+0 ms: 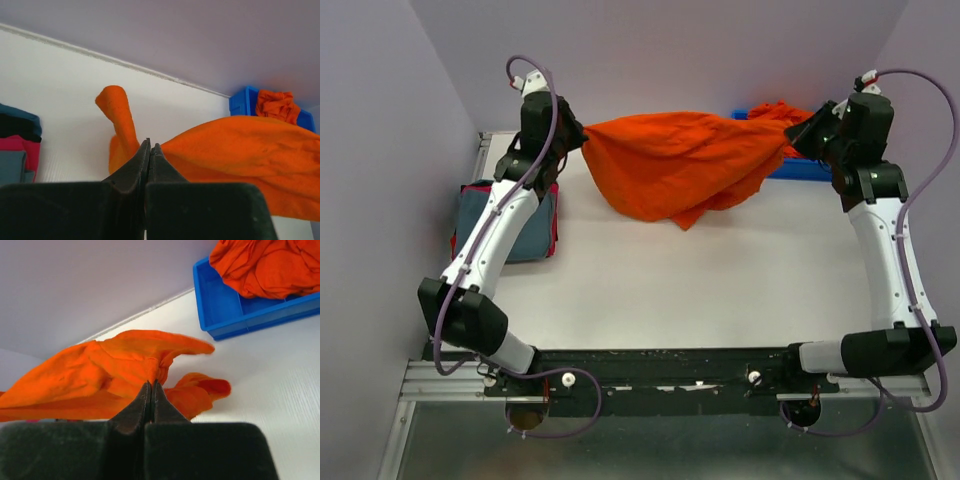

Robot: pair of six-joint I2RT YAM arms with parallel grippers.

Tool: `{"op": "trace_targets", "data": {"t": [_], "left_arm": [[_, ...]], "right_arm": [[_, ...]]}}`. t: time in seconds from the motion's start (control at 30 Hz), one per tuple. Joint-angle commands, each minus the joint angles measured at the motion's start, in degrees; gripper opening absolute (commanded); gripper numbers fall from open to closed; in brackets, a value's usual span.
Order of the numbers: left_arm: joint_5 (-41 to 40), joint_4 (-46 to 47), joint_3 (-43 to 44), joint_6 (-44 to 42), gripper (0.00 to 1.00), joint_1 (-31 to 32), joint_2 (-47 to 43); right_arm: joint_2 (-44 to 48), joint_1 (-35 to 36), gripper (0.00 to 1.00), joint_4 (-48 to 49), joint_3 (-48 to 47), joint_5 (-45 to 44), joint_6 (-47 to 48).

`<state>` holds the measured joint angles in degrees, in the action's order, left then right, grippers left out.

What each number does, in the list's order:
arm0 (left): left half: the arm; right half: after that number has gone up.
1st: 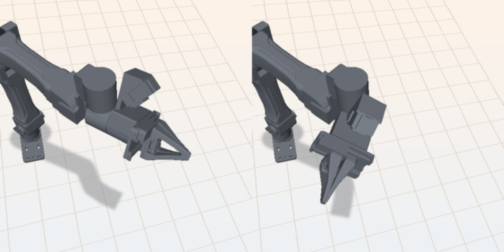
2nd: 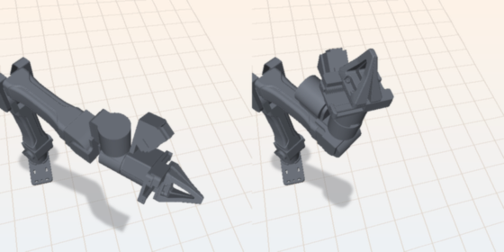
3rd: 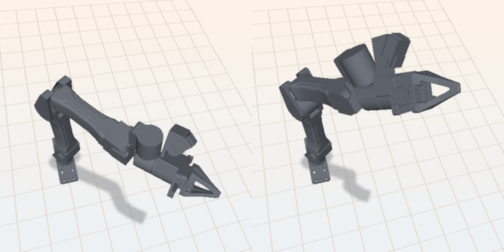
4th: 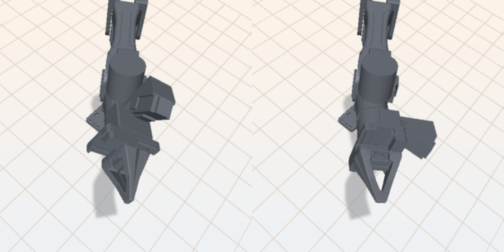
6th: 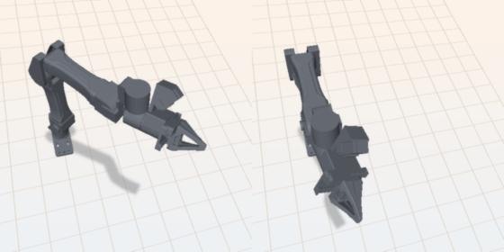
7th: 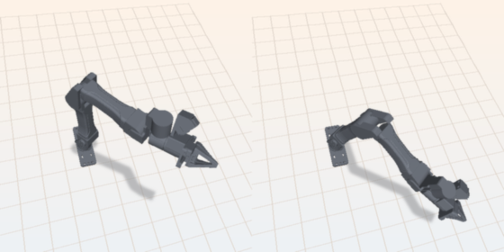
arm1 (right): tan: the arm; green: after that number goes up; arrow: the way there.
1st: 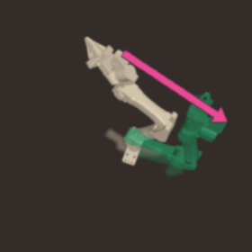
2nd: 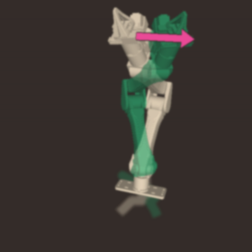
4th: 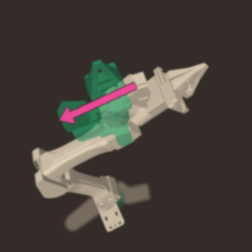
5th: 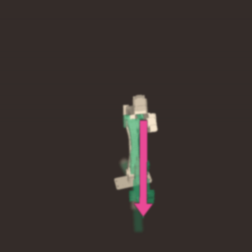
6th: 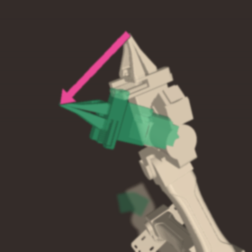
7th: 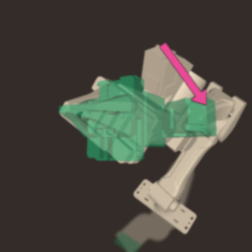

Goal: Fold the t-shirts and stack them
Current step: Flatten out the tshirt

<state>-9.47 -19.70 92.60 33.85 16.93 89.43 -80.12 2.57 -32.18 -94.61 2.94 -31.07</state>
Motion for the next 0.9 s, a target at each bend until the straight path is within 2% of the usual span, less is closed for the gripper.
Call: {"op": "trace_targets", "data": {"t": [0.0,0.1,0.2,0.57,0.73,0.87], "left_arm": [[-0.73,-0.88,-8.98,1.3,0.0,-0.32,-8.98],[-0.98,1.6,-16.03,2.36,0.0,-0.32,-14.35],[-2.04,1.34,-17.37,1.75,0.0,-0.32,-17.61],[-7.57,-9.38,-3.05,-3.17,0.0,-0.32,-24.12],[-7.84,-10.27,1.44,-3.17,0.0,-0.32,-28.69],[-8.8,-9.83,3.64,-3.0,0.0,-0.32,-30.27]], "right_arm": [[8.2,-0.28,0.01,0.52,14.4,0.14,-1.1],[14.18,-0.55,0.01,4.14,26.37,-2.67,-1.54],[17.27,-0.9,0.01,5.29,28.78,-4.96,-0.31],[25.88,-0.9,0.01,2.39,11.57,3.82,3.73],[30.63,-0.9,0.01,2.74,5.49,3.83,3.91],[30.64,-0.9,0.01,1.34,1.37,1.9,3.65]]}}
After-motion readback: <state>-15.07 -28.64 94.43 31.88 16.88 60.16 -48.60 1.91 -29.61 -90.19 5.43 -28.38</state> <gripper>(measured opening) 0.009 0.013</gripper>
